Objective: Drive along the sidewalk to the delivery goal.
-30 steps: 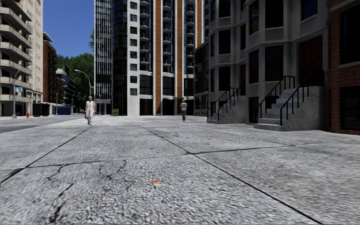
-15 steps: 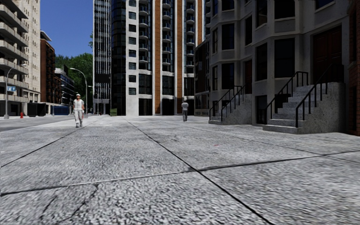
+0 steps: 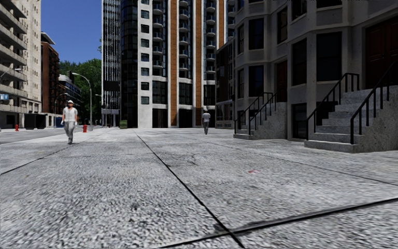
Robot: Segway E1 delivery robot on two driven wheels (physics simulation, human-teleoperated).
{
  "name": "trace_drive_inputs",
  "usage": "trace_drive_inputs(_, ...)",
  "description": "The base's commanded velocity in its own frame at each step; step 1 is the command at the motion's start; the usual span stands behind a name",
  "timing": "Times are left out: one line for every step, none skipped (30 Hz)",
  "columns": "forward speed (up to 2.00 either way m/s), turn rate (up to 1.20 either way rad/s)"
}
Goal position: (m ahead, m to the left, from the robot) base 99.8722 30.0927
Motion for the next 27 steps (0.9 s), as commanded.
trace_drive_inputs(2.00,0.00)
trace_drive_inputs(2.00,0.00)
trace_drive_inputs(2.00,0.00)
trace_drive_inputs(2.00,0.00)
trace_drive_inputs(2.00,0.00)
trace_drive_inputs(2.00,0.00)
trace_drive_inputs(2.00,0.00)
trace_drive_inputs(2.00,0.00)
trace_drive_inputs(2.00,0.00)
trace_drive_inputs(2.00,0.00)
trace_drive_inputs(2.00,0.00)
trace_drive_inputs(2.00,0.00)
trace_drive_inputs(2.00,0.00)
trace_drive_inputs(2.00,0.00)
trace_drive_inputs(2.00,0.00)
trace_drive_inputs(2.00,0.00)
trace_drive_inputs(2.00,0.00)
trace_drive_inputs(2.00,0.00)
trace_drive_inputs(2.00,0.00)
trace_drive_inputs(2.00,0.00)
trace_drive_inputs(2.00,0.00)
trace_drive_inputs(2.00,0.00)
trace_drive_inputs(2.00,0.00)
trace_drive_inputs(2.00,0.00)
trace_drive_inputs(2.00,0.00)
trace_drive_inputs(2.00,0.00)
trace_drive_inputs(2.00,0.00)
